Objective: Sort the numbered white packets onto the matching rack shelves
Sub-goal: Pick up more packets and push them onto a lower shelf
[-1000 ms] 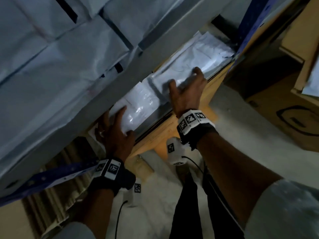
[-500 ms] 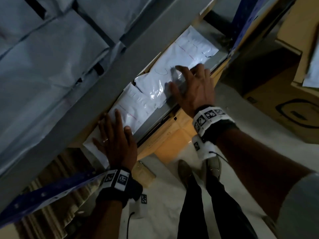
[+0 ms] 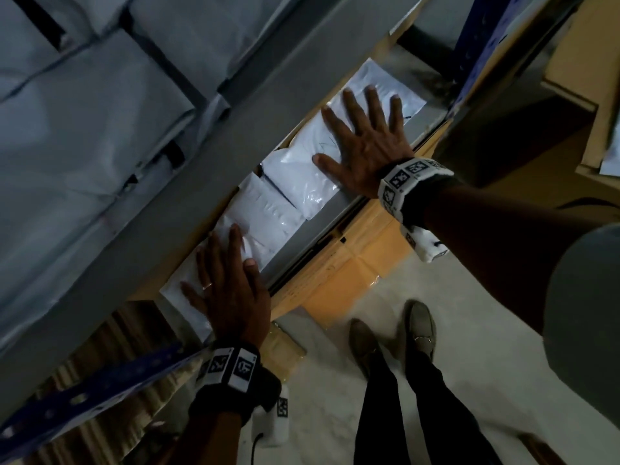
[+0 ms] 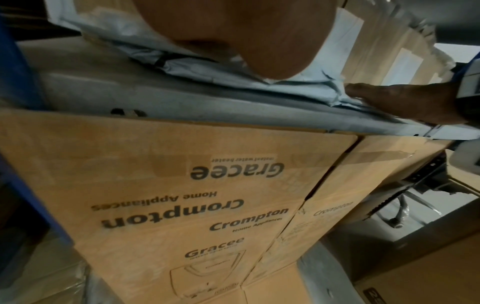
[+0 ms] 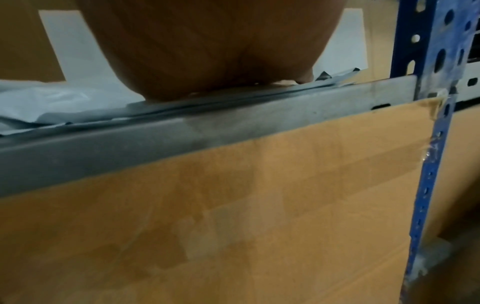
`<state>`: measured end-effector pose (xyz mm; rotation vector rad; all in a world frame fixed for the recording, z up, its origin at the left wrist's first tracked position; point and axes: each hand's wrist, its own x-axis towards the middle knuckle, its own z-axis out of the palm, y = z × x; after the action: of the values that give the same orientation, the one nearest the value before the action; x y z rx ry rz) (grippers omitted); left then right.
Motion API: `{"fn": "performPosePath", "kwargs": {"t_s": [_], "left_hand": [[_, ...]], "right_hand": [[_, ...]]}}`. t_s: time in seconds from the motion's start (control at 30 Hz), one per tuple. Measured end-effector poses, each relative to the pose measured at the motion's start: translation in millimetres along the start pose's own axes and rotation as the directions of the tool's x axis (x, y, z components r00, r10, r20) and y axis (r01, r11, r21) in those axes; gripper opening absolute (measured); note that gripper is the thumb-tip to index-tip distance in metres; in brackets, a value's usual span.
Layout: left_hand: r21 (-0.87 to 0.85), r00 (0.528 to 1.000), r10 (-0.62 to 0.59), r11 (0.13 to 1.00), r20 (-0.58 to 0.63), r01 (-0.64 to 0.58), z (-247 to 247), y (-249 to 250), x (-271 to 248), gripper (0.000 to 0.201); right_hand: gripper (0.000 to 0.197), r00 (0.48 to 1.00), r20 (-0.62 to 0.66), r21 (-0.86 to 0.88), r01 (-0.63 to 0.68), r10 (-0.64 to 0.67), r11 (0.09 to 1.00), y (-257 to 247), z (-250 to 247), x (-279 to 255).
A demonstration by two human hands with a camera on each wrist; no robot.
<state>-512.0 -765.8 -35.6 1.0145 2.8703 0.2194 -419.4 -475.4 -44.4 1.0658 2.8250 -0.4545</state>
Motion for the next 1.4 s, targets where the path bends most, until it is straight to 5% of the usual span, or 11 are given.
{"fn": "performPosePath", "kwargs": {"t_s": [0.5,0.67,0.83,0.97,1.13,1.4], "left_hand": [[0.102,0.999,0.046,0.994,0.015,-0.048,4.7,22.3,13.9,0.053],[0.064,0.997,-0.083,0.994,0.002,0.083,-15.6,27.3,14.7,0.057],[0.053,0.975,-0.166,0.986,0.151,0.159,-19.7,26.5,20.8,0.056],[0.062,0.985,-0.156,0.987,0.08,0.151,-21.5,22.7,21.6,0.056],[0.014,0.942,-0.322,0.946,-0.097,0.325,-24.0,12.9,8.0,0.071],[0.053,0.937,-0.35,0.935,-0.014,0.35,-1.8,7.1,2.8,0.081]], "right_hand": [[0.094,0.999,-0.042,-0.002,0.022,-0.022,1.0,-9.9,4.5,-0.2],[0.098,0.995,-0.043,-0.019,0.091,-0.092,0.996,-36.3,1.0,-5.6],[0.099,1.0,0.02,-0.062,0.019,-0.018,0.998,-49.1,13.6,-3.6],[0.102,1.0,0.025,-0.03,0.015,-0.015,0.999,-48.6,5.2,-4.2],[0.101,0.995,-0.045,0.052,-0.089,0.091,0.995,-22.2,-15.3,-0.2],[0.109,0.993,-0.012,0.007,-0.116,0.116,0.993,2.1,-1.3,10.1]]}}
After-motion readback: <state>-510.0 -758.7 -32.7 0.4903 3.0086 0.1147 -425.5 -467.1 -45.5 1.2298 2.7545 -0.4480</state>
